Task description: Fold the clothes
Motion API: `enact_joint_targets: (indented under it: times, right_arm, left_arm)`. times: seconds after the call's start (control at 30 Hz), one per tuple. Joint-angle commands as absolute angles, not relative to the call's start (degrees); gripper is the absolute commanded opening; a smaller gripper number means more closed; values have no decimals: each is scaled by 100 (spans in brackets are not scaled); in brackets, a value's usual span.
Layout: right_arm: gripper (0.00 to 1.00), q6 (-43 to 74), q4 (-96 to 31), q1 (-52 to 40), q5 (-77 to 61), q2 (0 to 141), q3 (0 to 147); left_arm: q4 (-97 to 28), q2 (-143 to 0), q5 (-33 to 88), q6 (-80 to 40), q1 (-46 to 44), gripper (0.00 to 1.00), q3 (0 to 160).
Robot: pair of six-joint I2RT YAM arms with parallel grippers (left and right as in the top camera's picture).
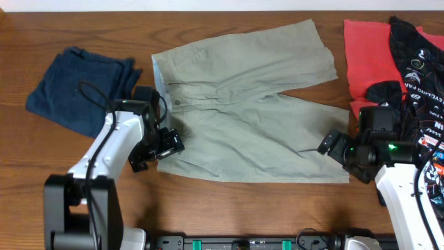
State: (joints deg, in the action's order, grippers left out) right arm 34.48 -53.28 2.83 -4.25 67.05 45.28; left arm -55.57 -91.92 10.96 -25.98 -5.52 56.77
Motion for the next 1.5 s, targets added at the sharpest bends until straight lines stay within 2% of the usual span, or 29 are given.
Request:
enact_joint_targets:
  times: [0.0, 0.07, 0.17, 0.33, 0.43, 0.5, 0.6, 0.67, 0.77, 1.0, 1.23, 1.47]
  right_arm:
    - [99, 4469, -5367, 346, -281, 6670, 4222]
    - [99, 4681, -5356, 346, -279, 6670, 4064]
    - [99, 4694, -5312, 346, -281, 6670, 3918]
    - [99, 4751, -5277, 346, -281, 6670, 3774]
    - [99, 4945, -5308, 346, -283, 6670, 3767]
    - [99, 5000, -5319, 346, -307, 6670, 3767]
    - [99, 5039, -5345, 346, -329, 6670, 3767]
    - [99, 5037, -5363, 346, -327, 6670, 3767]
    - [99, 5035, -5404, 346, -325, 6670, 3767]
    - [99, 5039, -5625, 346, -327, 6670, 3765]
    - [99, 5170, -5673, 346, -296, 6670, 3612]
    - [97, 5559, -4661, 346, 178, 6670, 2967]
  left_arm:
    - [-5607, -8770, 1243, -3033, -587, 99, 5400]
    - [-5566, -8621, 1243, -3291, -587, 99, 5205]
    - [-5354, -8390, 1247, -3868, -587, 93, 4823]
    - [-4709, -8250, 1247, -4842, -587, 87, 4226]
    - [-4084, -8252, 1243, -4965, -587, 82, 3968]
    - [-3684, -8259, 1243, -4974, -587, 72, 3811]
    - [-3247, -8274, 1168, -4991, -587, 48, 3616]
    - [-3055, -8274, 1063, -5030, -587, 44, 3474]
    - [-2947, -8274, 1048, -5041, -587, 27, 3293]
    - [-3629, -8272, 1267, -5046, -587, 7, 3227]
    - [-4034, -8272, 1267, -4805, -587, 6, 3227]
    - [-4176, -8272, 1260, -4565, -587, 6, 3227]
